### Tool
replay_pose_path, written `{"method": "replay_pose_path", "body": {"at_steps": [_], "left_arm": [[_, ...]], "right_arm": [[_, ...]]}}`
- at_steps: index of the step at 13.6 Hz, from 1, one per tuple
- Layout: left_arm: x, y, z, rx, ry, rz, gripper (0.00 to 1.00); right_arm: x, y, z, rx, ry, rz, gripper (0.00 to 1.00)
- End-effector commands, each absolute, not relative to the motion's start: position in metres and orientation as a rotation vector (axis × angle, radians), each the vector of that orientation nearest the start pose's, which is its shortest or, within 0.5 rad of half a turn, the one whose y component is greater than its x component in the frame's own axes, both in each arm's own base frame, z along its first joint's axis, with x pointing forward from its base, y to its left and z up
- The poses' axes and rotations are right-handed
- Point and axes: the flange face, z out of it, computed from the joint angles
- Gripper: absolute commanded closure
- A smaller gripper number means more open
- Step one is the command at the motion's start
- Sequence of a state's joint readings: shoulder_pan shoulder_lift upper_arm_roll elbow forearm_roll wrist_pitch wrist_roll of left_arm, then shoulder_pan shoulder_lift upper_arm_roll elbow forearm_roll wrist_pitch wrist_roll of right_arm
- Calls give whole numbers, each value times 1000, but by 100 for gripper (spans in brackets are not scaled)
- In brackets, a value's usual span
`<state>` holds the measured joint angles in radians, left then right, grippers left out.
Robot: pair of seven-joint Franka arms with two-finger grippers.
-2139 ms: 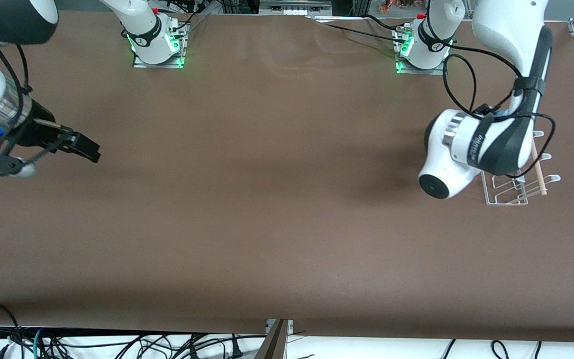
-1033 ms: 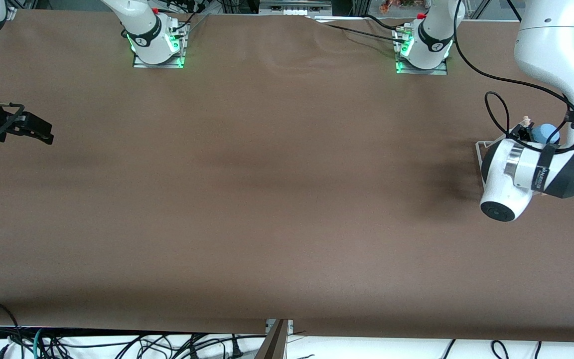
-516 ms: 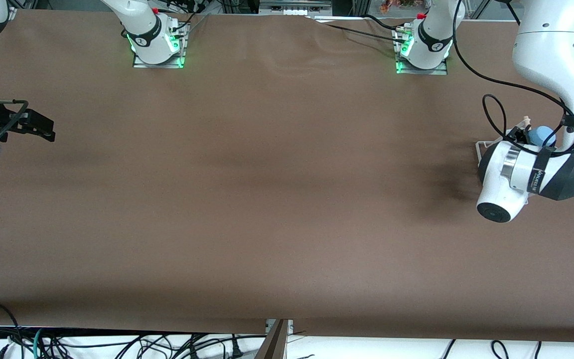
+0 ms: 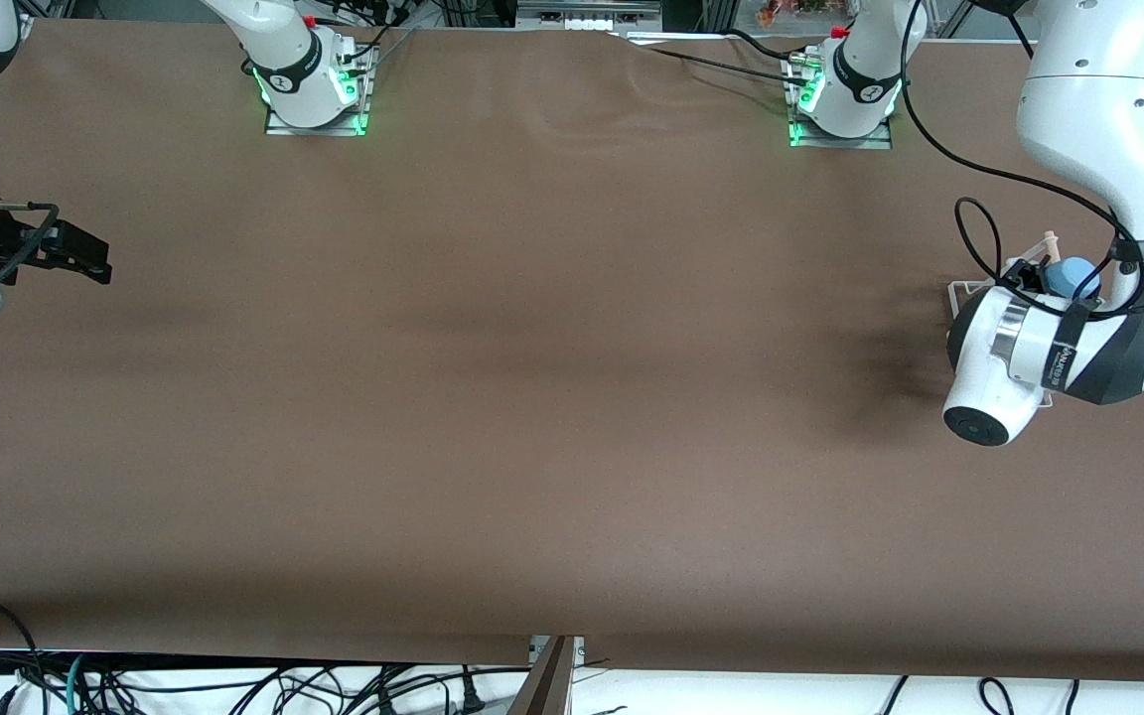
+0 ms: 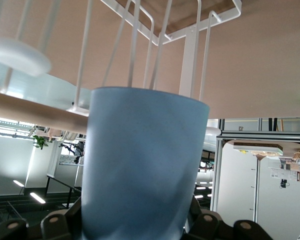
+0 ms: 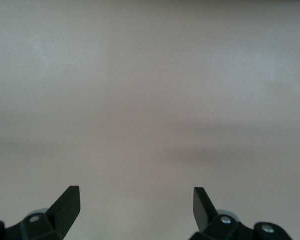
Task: Transfer cup to left arm and place on rack
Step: 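Carry the cup with the left gripper toward the wire rack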
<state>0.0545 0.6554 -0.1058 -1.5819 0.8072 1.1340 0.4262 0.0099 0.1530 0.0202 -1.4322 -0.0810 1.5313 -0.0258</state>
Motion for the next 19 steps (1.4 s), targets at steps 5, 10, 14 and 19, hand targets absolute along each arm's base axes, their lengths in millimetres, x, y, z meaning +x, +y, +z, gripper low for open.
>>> {"method": "replay_pose_path", "body": {"at_steps": [5,10,14,19], "left_arm": [[590,61,258,-2030,615,1426,0],[592,24,268,-1988,660,1399,0],[600,-24,325,-2194,692,1307,0],[625,-103,423,-2536,832,999,0]], "right_arm": [[589,0,605,-3189,-93,87,0],[588,1,603,-3172,-96,103,0],[590,1,602,-3171,-98,101,0],[591,1,602,-3171,-103,99,0]]}}
